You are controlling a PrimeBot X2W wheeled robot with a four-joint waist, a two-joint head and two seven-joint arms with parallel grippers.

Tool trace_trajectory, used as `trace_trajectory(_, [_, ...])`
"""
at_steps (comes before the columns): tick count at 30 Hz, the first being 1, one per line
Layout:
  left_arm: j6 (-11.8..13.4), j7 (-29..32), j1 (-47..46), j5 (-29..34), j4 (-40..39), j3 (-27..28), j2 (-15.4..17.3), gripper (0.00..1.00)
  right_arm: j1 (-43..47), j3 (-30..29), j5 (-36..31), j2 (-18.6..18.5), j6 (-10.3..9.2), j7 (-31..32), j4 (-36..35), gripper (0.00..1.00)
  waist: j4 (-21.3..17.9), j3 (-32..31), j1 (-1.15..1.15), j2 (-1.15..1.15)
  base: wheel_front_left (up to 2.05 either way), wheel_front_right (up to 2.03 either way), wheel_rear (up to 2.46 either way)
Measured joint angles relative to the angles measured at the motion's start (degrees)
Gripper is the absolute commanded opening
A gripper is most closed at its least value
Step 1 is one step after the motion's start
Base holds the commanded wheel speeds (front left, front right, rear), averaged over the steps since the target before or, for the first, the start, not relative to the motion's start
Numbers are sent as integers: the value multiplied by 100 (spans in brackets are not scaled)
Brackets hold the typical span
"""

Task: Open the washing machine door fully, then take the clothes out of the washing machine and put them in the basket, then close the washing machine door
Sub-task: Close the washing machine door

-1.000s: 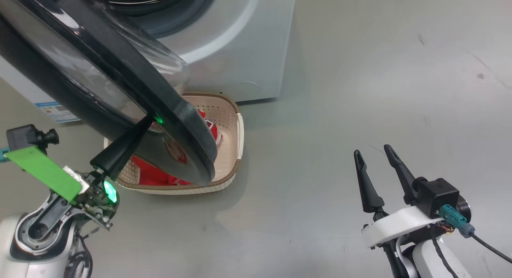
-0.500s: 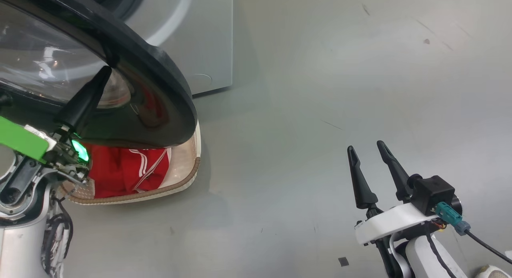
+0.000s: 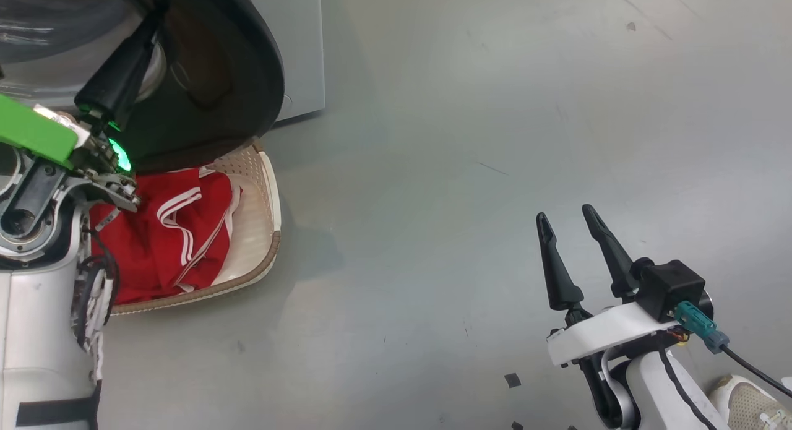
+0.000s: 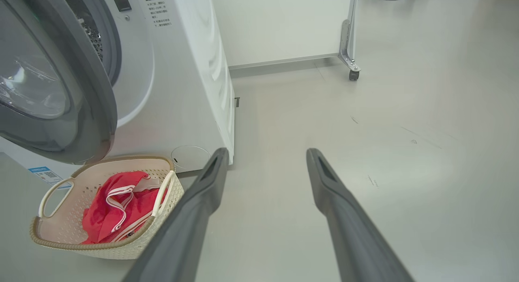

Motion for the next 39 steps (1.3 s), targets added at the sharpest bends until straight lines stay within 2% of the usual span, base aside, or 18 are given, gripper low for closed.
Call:
trace_trajectory(24, [-1,-893,-1372,803,1160,118,-10,0,-298,67,93,77,100,-100,214,100,-418,334,0,0,0,0,0])
trace_trajectory(39, [-2,-1090,-1662,871,1663,52,-100,0,-362,-20,153,107,93,-107,312,100,-461,354,0,0,0,0,0])
